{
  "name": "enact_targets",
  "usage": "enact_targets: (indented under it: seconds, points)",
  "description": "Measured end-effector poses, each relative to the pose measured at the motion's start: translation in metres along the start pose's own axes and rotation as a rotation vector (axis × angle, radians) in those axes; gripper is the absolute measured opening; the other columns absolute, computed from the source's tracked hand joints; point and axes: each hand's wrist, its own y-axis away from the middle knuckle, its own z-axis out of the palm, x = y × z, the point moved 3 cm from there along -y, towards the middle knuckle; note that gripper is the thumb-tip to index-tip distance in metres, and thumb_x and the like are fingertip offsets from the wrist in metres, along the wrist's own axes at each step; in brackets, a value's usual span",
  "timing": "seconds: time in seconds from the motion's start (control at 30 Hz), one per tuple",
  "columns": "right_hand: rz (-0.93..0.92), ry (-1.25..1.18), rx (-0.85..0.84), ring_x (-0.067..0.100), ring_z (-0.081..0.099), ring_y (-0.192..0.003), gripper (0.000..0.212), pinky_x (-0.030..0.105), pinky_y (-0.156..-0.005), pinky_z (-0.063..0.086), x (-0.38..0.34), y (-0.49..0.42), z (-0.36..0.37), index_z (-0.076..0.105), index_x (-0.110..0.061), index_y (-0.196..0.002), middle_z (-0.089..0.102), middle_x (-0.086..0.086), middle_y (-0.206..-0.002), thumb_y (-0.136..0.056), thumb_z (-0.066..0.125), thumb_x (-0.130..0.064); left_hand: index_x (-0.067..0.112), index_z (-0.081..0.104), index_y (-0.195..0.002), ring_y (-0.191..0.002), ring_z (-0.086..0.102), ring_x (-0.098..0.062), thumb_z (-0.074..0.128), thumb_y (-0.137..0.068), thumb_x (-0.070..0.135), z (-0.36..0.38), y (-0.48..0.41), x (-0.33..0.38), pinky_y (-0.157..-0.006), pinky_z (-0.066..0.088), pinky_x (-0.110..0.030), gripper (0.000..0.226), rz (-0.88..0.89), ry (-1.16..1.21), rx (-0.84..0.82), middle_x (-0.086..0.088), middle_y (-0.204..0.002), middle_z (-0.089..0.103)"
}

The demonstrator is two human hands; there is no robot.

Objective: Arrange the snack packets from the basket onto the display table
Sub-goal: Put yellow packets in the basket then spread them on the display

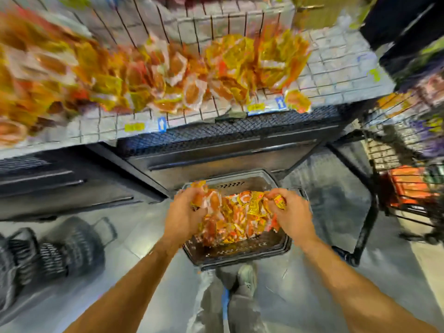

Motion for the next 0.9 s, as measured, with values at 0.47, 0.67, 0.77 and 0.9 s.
enact_targets:
  seconds: [0.47,0.67,0.77,0.9]
  points:
    - [-0.173,-0.067,0.328,0.013,0.065,-0.084,0.005,0.036,-0.081,0.050,-0.144,0.003,-0.177,0.070,-0.026,-0.090,0.071,-0.006,-0.086,-0.087,0.073,-0.025,0.035,0.058,-0.098,-0.085,0.057,-0.024,0.071,-0.086,0.027,-0.142,0.013,0.190,-0.059,0.043,-0.019,0.020,0.376,0.215,0.053,0.008,-0.101,0.057]
    - [-0.293,-0.069,0.399,0.003,0.059,-0.069,0.002,0.032,-0.067,0.045,-0.176,-0.036,-0.239,0.069,-0.024,-0.088,0.066,-0.012,-0.075,-0.087,0.071,-0.024,0.030,0.062,-0.094,-0.068,0.050,-0.005,0.073,-0.084,0.028,-0.171,-0.007,0.254,-0.058,0.041,-0.020,0.015,0.497,0.285,0.181,0.015,-0.095,0.061]
    - [-0.318,-0.073,0.423,0.012,0.060,-0.073,0.003,0.031,-0.067,0.044,-0.180,-0.066,-0.263,0.069,-0.024,-0.088,0.067,-0.008,-0.077,-0.086,0.072,-0.023,0.032,0.063,-0.094,-0.065,0.052,-0.010,0.074,-0.083,0.029,-0.182,-0.023,0.273,-0.060,0.044,-0.026,0.016,0.461,0.319,0.253,0.008,-0.084,0.061]
    - [-0.375,-0.048,0.388,0.005,0.052,-0.057,0.005,0.031,-0.056,0.036,-0.182,-0.108,-0.286,0.067,-0.028,-0.085,0.063,-0.004,-0.065,-0.088,0.070,-0.026,0.035,0.061,-0.090,-0.055,0.049,-0.013,0.074,-0.082,0.031,-0.193,-0.045,0.296,-0.055,0.044,-0.034,0.016,0.431,0.355,0.342,0.002,-0.073,0.061]
